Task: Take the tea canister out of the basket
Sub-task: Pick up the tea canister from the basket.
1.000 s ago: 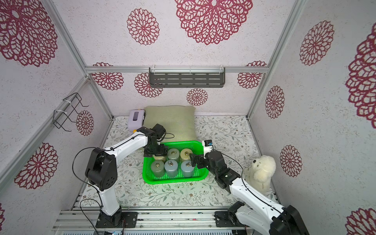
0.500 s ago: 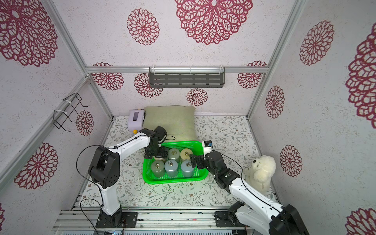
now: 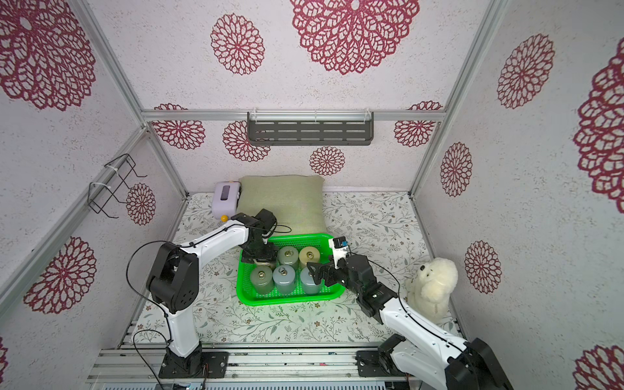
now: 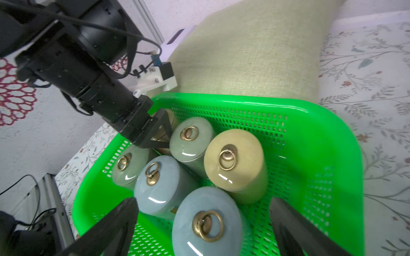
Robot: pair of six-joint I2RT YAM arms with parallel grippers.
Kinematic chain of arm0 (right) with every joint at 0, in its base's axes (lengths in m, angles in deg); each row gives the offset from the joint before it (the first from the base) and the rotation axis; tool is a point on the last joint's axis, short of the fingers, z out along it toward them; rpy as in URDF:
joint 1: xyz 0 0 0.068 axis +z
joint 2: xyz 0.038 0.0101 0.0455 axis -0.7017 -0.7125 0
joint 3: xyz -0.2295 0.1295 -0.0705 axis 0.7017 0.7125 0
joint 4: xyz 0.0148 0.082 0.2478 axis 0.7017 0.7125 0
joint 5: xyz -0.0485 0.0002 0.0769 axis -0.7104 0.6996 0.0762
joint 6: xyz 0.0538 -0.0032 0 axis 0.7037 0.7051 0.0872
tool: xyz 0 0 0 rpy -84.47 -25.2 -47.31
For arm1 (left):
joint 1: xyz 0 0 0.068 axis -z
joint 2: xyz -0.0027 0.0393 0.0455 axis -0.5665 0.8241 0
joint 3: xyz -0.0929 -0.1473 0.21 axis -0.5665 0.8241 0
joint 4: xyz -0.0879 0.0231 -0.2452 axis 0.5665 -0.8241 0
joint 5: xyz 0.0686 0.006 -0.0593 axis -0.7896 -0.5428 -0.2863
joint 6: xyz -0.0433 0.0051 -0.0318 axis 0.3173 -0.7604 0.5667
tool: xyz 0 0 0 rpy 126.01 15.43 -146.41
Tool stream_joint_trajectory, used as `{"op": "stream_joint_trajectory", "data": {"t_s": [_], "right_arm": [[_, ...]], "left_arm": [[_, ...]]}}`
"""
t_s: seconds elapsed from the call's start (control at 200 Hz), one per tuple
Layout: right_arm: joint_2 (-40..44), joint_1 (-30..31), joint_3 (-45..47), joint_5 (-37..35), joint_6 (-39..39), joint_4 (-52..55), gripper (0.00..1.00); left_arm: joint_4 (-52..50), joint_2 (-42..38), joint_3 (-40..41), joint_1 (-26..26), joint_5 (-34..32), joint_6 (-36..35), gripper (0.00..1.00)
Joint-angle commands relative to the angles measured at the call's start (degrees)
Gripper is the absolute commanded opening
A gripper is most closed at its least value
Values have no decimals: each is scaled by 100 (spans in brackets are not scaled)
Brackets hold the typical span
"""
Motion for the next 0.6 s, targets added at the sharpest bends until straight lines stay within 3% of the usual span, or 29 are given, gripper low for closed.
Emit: {"op": "stream_joint_trajectory", "data": {"t_s": [0.0, 0.595], "right_arm": [[103, 58, -20, 447, 0, -464, 99], [10, 694, -15, 863, -288, -859, 99]], "left_arm": [[6, -439, -35, -22, -148, 39, 75], [-669, -1856, -562, -30, -756, 266, 75]]}}
